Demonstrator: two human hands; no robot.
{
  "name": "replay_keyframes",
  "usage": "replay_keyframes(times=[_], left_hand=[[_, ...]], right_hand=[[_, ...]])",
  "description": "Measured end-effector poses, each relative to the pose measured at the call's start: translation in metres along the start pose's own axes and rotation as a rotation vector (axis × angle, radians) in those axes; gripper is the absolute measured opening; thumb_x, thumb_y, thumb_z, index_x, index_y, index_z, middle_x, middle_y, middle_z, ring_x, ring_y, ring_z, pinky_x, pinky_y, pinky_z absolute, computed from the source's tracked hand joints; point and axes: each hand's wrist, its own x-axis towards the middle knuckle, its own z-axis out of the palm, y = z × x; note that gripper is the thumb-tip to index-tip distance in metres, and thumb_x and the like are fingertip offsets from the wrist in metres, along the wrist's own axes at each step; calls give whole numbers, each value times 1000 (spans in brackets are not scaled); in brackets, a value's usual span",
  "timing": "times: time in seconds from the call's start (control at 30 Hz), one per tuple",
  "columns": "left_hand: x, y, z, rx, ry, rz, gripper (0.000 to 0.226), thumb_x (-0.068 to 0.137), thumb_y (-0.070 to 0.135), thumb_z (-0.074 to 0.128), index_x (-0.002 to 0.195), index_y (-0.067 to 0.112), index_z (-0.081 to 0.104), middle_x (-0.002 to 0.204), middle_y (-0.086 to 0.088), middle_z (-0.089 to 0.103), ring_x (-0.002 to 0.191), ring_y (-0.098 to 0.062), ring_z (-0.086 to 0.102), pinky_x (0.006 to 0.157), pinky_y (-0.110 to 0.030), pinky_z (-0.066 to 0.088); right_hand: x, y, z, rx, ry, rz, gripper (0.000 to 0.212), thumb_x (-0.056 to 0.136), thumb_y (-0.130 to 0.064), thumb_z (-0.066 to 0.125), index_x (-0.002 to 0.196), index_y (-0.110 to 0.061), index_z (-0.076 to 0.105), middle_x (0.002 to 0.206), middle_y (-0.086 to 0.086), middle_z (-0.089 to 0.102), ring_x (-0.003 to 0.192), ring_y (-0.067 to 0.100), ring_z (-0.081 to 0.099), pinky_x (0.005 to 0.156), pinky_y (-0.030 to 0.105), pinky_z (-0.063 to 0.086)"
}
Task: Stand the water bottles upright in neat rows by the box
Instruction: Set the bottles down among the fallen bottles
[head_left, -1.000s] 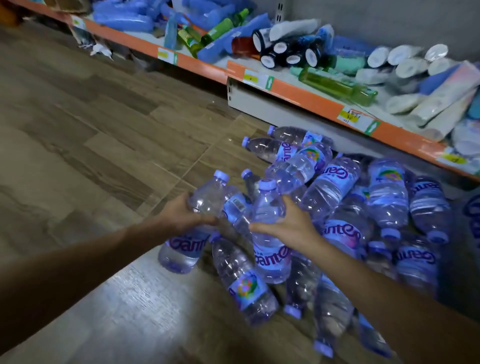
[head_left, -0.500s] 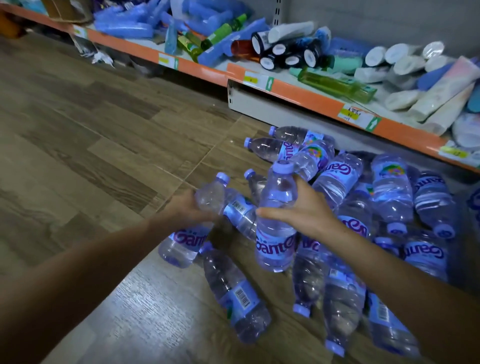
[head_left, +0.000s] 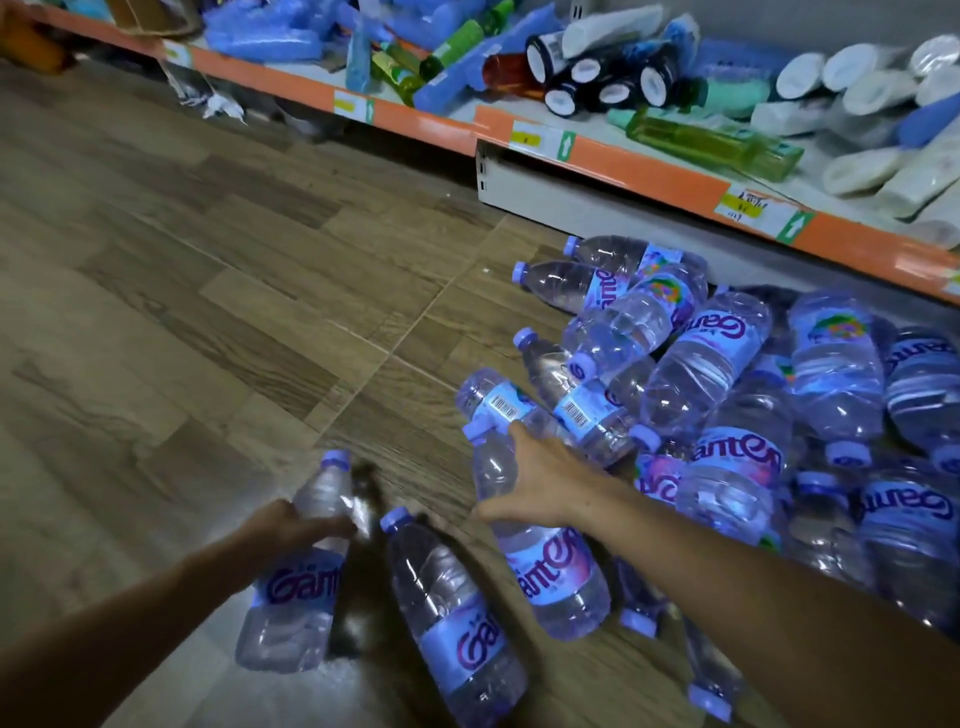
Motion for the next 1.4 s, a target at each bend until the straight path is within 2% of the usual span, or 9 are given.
replay_keyframes(times=[0.07, 0.23, 0.33, 0.5, 0.8, 0.97, 1.1, 1.3, 1.4], left_hand=[[-5, -7, 12, 39, -69, 38, 36, 50, 54, 78, 65, 23, 72, 73, -7, 70, 71, -21, 65, 63, -29, 51], [0, 14, 38, -162, -89, 134, 35, 36, 52, 74, 63, 30, 74, 75, -5, 73, 73, -18, 67, 76, -35, 53], [13, 49, 52, -243, -116, 263, 42, 31, 49, 75, 65, 25, 74, 78, -9, 72, 76, -17, 64, 83, -41, 53], [21, 91, 62, -292, -147, 409, 49, 42, 42, 79, 83, 16, 73, 87, -8, 75, 84, -23, 69, 87, -45, 53], [31, 90, 65, -182, -76, 209, 61, 32, 53, 75, 79, 15, 71, 83, -9, 73, 72, -20, 69, 68, -32, 57], [22, 82, 77, -191, -112, 64, 19, 73, 21, 75, 66, 13, 60, 54, 1, 61, 39, -5, 56, 33, -11, 39], [20, 81, 80, -142, -135, 109, 18, 74, 16, 74, 64, 14, 60, 73, -8, 63, 60, -14, 56, 59, -23, 47], [12, 83, 82, 48, -22, 137, 31, 70, 44, 73, 74, 16, 62, 76, -3, 64, 73, -18, 61, 57, -24, 42], [8, 83, 83, -1, 28, 131, 30, 72, 44, 72, 69, 18, 58, 68, -2, 60, 62, -13, 56, 51, -23, 39]], right_hand=[[5, 9, 4, 128, 54, 39, 80, 62, -57, 72, 124, -21, 35, 127, 11, 51, 119, 32, 49, 94, 40, 46], [7, 14, 1, 222, 159, 45, 71, 61, -58, 73, 111, -24, 35, 117, 8, 59, 112, 30, 56, 85, 37, 48], [5, 17, -2, 246, 225, 59, 77, 65, -56, 72, 121, -21, 33, 113, 8, 60, 111, 31, 57, 84, 37, 48], [-6, 27, -2, 290, 287, 29, 65, 65, -56, 72, 105, -21, 35, 99, 7, 63, 100, 31, 60, 79, 39, 50], [-9, 50, -5, 416, 309, 81, 73, 57, -68, 67, 106, -27, 33, 108, 5, 62, 102, 26, 59, 83, 43, 53], [-9, 56, -2, 475, 325, 86, 85, 48, -74, 63, 116, -35, 32, 113, 2, 62, 104, 26, 60, 86, 45, 52], [-9, 58, -1, 494, 321, 79, 89, 47, -75, 63, 120, -34, 33, 114, 1, 63, 104, 24, 61, 87, 45, 52], [-11, 59, -1, 508, 321, 66, 85, 46, -75, 62, 115, -34, 35, 112, -1, 64, 102, 22, 62, 87, 45, 52], [-11, 61, -1, 518, 328, 74, 80, 47, -74, 63, 111, -35, 36, 110, -3, 65, 100, 21, 63, 86, 45, 53]])
